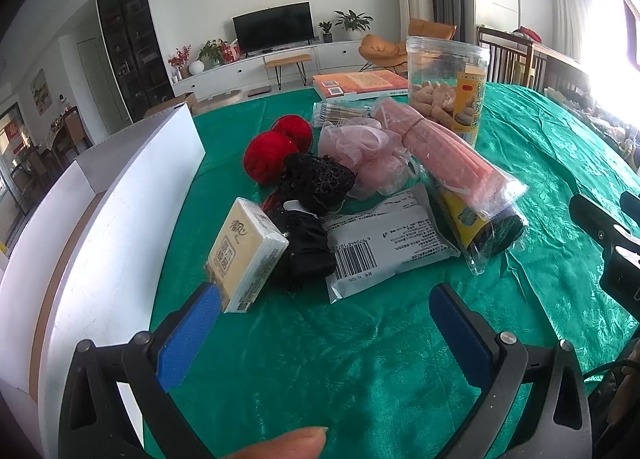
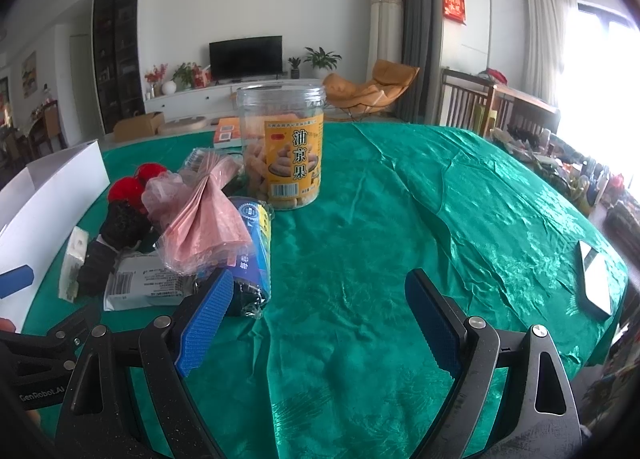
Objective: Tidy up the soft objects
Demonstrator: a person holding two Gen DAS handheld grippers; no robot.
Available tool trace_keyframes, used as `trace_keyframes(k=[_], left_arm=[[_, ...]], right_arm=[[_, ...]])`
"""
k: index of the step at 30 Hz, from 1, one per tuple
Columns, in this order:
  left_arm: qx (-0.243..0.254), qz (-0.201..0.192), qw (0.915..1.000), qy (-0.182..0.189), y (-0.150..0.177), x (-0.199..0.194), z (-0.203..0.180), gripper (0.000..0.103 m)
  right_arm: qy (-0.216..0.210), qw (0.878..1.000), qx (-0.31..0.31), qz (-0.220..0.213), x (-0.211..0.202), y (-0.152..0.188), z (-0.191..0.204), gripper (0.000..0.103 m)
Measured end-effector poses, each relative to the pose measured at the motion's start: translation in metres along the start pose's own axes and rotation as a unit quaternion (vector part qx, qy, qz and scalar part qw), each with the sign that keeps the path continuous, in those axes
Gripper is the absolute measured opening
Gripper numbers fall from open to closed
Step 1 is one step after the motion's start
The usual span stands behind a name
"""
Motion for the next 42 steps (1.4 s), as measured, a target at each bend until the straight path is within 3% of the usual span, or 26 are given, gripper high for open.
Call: trace_keyframes(k=[22, 36, 39, 42], left_arm=[[0.007, 0.018, 0.9998, -0.009, 0.014, 0.012, 0.002, 0.103], [-0.014, 0.07, 0.9973, -0.018, 0.036, 0.045, 0.022, 0.103], [-0.009, 0.085, 0.9961, -0.022, 0.042, 0.054, 0.024, 0.103], [-0.018, 0.087, 0.996, -0.014, 0.048, 0.059, 0.028, 0.103]], right_arm=[[0.0, 1.0, 0.002, 0.002, 0.001, 0.001, 0.0, 0.09], [-0.006, 1.0, 0.023, 0.017, 0.007, 0.009, -0.005, 0.09], [-0.026, 0.999, 0.031, 0.035, 0.013, 0.013, -0.002, 0.09], [-0.108, 0.99, 0.043, 0.078, 0.034, 0.019, 0.017, 0.09]])
Point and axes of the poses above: each gripper's, at about its wrist camera, not at the fingertips, and x roughly the way its jaws point, z to its left, y to its underside, the point moved 8 cm from there along x, roughly the way its jaws point, and after that the axes turned 6 degrees about -y, right-handed, at the moved point
